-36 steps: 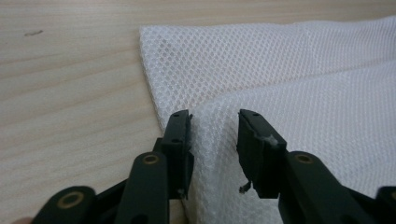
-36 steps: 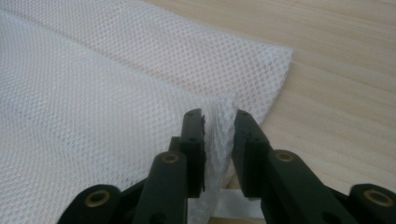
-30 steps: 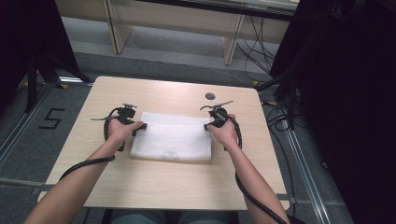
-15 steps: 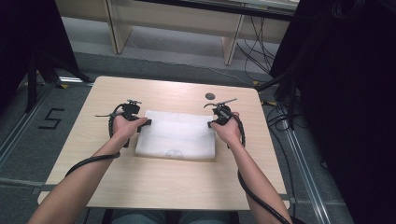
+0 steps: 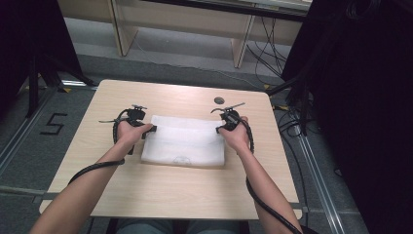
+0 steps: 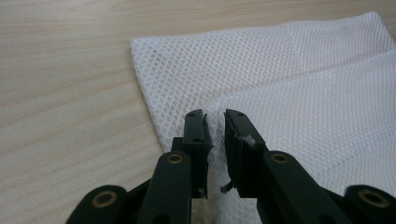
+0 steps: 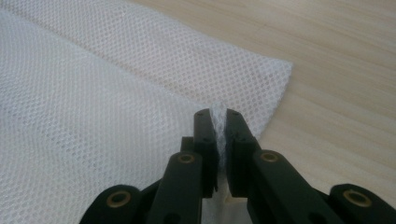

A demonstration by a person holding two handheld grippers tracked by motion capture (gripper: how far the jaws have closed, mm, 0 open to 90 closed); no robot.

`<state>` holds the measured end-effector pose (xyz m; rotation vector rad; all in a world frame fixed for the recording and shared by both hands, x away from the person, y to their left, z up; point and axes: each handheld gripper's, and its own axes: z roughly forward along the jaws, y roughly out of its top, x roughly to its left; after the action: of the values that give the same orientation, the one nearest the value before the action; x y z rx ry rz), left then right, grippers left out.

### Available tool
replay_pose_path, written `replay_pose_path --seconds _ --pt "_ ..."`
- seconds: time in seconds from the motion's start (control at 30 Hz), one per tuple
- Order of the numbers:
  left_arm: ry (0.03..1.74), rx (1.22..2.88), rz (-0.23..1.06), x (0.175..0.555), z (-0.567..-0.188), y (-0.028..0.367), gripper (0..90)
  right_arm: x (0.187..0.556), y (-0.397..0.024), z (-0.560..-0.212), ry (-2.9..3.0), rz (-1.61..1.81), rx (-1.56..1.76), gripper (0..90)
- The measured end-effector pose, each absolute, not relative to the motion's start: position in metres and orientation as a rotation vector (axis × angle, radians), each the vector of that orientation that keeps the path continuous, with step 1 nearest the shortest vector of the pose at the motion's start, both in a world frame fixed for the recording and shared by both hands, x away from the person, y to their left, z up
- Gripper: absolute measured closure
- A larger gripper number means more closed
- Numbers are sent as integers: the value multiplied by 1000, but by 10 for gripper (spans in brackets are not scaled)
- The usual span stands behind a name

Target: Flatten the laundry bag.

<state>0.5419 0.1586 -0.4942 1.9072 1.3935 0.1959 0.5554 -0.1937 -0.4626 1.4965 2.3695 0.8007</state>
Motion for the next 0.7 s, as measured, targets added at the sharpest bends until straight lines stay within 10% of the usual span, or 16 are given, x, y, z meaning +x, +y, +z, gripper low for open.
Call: replay_pose_path --seconds 0.7 --pt "1294 1765 265 545 -449 157 796 552 -204 -421 2262 940 1439 856"
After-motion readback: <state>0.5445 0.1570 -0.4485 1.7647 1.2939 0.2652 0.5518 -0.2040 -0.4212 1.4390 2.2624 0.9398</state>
